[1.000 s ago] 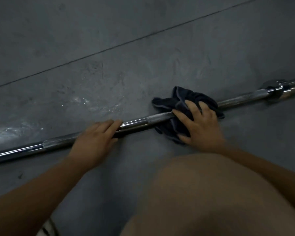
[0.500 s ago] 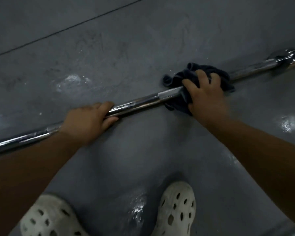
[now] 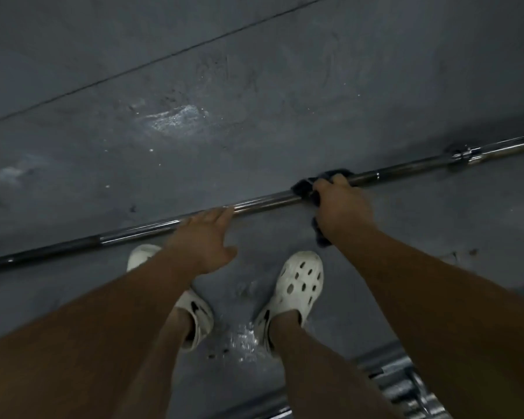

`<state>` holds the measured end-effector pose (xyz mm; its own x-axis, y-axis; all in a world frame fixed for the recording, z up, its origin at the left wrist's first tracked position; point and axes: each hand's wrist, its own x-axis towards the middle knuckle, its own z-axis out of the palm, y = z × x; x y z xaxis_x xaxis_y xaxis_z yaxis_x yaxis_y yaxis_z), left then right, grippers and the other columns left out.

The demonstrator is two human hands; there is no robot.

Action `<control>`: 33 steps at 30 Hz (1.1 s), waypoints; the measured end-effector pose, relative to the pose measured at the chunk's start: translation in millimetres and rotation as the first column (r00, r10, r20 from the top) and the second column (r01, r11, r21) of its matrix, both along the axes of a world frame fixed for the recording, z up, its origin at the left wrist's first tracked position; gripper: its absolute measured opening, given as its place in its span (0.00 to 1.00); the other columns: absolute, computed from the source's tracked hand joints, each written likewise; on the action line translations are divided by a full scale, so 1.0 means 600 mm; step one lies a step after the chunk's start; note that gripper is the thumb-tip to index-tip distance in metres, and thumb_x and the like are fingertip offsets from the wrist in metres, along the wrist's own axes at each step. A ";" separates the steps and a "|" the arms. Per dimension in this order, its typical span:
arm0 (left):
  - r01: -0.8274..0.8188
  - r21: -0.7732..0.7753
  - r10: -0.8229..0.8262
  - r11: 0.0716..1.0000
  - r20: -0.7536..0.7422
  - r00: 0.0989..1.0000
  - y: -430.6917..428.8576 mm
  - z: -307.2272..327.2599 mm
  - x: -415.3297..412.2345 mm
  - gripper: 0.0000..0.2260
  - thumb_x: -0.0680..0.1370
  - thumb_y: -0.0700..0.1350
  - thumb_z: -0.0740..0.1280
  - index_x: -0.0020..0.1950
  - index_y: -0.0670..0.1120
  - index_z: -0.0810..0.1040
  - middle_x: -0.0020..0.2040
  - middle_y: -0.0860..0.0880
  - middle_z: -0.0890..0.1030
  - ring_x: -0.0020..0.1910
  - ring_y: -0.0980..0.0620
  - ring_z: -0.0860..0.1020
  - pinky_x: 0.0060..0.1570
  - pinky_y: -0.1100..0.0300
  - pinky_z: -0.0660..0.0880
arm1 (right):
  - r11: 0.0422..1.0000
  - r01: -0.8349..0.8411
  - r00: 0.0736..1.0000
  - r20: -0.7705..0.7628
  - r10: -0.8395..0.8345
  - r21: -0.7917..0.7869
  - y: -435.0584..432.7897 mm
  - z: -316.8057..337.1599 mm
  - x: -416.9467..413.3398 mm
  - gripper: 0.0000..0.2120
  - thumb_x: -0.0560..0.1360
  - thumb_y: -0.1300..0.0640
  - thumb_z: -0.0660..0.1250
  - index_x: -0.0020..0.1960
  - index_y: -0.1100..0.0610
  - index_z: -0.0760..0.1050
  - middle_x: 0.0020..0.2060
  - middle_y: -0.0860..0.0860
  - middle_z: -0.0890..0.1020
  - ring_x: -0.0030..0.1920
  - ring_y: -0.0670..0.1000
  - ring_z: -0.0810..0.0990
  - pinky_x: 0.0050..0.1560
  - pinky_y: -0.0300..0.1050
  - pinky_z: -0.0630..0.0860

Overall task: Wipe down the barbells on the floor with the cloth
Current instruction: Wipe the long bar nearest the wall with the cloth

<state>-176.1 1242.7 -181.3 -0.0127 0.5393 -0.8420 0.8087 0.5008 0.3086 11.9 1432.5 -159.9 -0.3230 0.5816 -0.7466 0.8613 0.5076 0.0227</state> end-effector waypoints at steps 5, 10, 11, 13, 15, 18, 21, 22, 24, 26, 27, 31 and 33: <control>-0.091 0.232 0.123 0.969 -0.130 0.984 -0.033 0.241 0.057 0.40 0.71 0.65 0.51 0.80 0.53 0.44 0.81 0.47 0.48 0.79 0.45 0.50 0.75 0.47 0.52 | 0.999 0.042 0.991 -0.124 -0.040 0.014 -0.058 0.219 0.027 0.27 0.77 0.59 0.67 0.75 0.50 0.66 0.67 0.56 0.68 0.61 0.63 0.70 0.54 0.54 0.74; -0.138 0.388 0.222 0.911 -0.182 0.958 -0.005 0.424 0.091 0.38 0.75 0.64 0.53 0.80 0.54 0.42 0.81 0.47 0.46 0.79 0.45 0.49 0.75 0.46 0.53 | 0.988 0.109 0.928 -0.369 -0.061 0.111 -0.103 0.420 0.034 0.36 0.74 0.59 0.71 0.78 0.49 0.60 0.69 0.57 0.67 0.65 0.61 0.67 0.53 0.53 0.76; -0.130 0.417 0.225 0.899 -0.186 0.957 0.005 0.447 0.095 0.38 0.75 0.64 0.54 0.80 0.54 0.42 0.81 0.46 0.46 0.79 0.44 0.49 0.75 0.45 0.53 | 0.983 0.131 0.911 -0.407 -0.068 0.129 -0.114 0.448 0.038 0.38 0.73 0.59 0.72 0.78 0.49 0.60 0.70 0.57 0.67 0.66 0.61 0.66 0.55 0.54 0.76; -0.110 0.482 0.224 0.869 -0.186 0.957 0.020 0.483 0.105 0.38 0.76 0.62 0.58 0.80 0.53 0.43 0.81 0.45 0.48 0.79 0.43 0.51 0.74 0.44 0.54 | 0.969 0.189 0.875 -0.475 -0.094 0.157 -0.138 0.486 0.046 0.39 0.71 0.59 0.73 0.78 0.50 0.61 0.71 0.58 0.66 0.68 0.61 0.66 0.56 0.54 0.76; -0.085 0.520 0.201 0.850 -0.171 0.965 0.027 0.509 0.114 0.38 0.77 0.60 0.61 0.81 0.52 0.44 0.81 0.45 0.48 0.79 0.43 0.51 0.74 0.43 0.54 | 0.948 0.251 0.840 -0.530 -0.112 0.197 -0.166 0.513 0.054 0.39 0.71 0.59 0.74 0.78 0.50 0.61 0.72 0.58 0.66 0.68 0.61 0.65 0.55 0.54 0.77; -0.020 0.559 0.148 0.829 -0.185 0.972 0.026 0.535 0.118 0.38 0.78 0.59 0.61 0.81 0.51 0.45 0.81 0.44 0.48 0.79 0.42 0.51 0.75 0.43 0.54 | 0.901 0.358 0.793 -0.588 -0.156 0.244 -0.199 0.534 0.061 0.38 0.72 0.59 0.73 0.78 0.51 0.62 0.73 0.59 0.65 0.69 0.63 0.65 0.55 0.55 0.77; 0.030 0.590 0.121 0.807 -0.215 0.969 0.022 0.553 0.114 0.37 0.79 0.60 0.61 0.81 0.50 0.45 0.81 0.44 0.48 0.79 0.43 0.51 0.75 0.43 0.55 | 0.848 0.437 0.769 -0.613 -0.179 0.301 -0.223 0.554 0.062 0.37 0.71 0.59 0.73 0.78 0.51 0.63 0.73 0.58 0.66 0.68 0.62 0.66 0.56 0.55 0.77; 0.040 0.599 0.116 0.800 -0.221 0.968 0.019 0.560 0.110 0.37 0.79 0.60 0.60 0.81 0.50 0.45 0.81 0.44 0.48 0.79 0.43 0.51 0.75 0.42 0.55 | 0.840 0.446 0.767 -0.615 -0.182 0.308 -0.230 0.559 0.061 0.38 0.71 0.59 0.73 0.77 0.51 0.63 0.72 0.58 0.66 0.68 0.62 0.66 0.56 0.55 0.77; 0.061 0.616 0.106 0.786 -0.230 0.967 0.011 0.570 0.103 0.37 0.78 0.60 0.59 0.81 0.51 0.45 0.81 0.45 0.48 0.79 0.44 0.50 0.75 0.43 0.55 | 0.827 0.462 0.764 -0.618 -0.186 0.321 -0.239 0.569 0.058 0.38 0.70 0.60 0.74 0.77 0.51 0.63 0.72 0.58 0.67 0.67 0.61 0.67 0.55 0.55 0.78; 0.065 0.628 0.107 0.776 -0.232 0.967 0.001 0.579 0.098 0.37 0.79 0.59 0.59 0.81 0.51 0.44 0.81 0.45 0.47 0.79 0.44 0.49 0.75 0.43 0.55 | 0.824 0.462 0.767 -0.614 -0.187 0.327 -0.245 0.579 0.056 0.39 0.70 0.60 0.75 0.77 0.50 0.63 0.72 0.57 0.67 0.68 0.61 0.67 0.55 0.56 0.79; 0.060 0.629 0.115 0.775 -0.233 0.966 -0.004 0.581 0.094 0.37 0.78 0.60 0.59 0.80 0.51 0.44 0.81 0.46 0.47 0.79 0.45 0.49 0.75 0.43 0.55 | 0.825 0.460 0.770 -0.610 -0.187 0.327 -0.248 0.581 0.056 0.39 0.70 0.60 0.75 0.77 0.50 0.63 0.72 0.57 0.67 0.68 0.61 0.67 0.55 0.56 0.78; 0.042 0.623 0.142 0.781 -0.242 0.960 -0.020 0.578 0.080 0.36 0.79 0.59 0.59 0.80 0.51 0.44 0.81 0.45 0.48 0.79 0.44 0.50 0.75 0.43 0.55 | 0.835 0.440 0.781 -0.600 -0.174 0.331 -0.254 0.579 0.057 0.37 0.71 0.60 0.73 0.77 0.50 0.63 0.72 0.56 0.67 0.68 0.61 0.66 0.55 0.57 0.77; 0.011 0.614 0.175 0.789 -0.242 0.954 -0.025 0.579 0.072 0.37 0.79 0.59 0.59 0.80 0.51 0.44 0.81 0.45 0.47 0.79 0.44 0.49 0.76 0.44 0.54 | 0.849 0.417 0.780 -0.607 -0.151 0.325 -0.251 0.573 0.053 0.36 0.71 0.60 0.72 0.76 0.51 0.64 0.71 0.57 0.68 0.67 0.61 0.67 0.54 0.57 0.77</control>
<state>-133.0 1227.5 165.9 -0.2575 0.9190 -0.2984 0.8695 0.3551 0.3433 43.6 1281.9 184.2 -0.3576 0.9207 -0.1565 0.8943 0.2894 -0.3413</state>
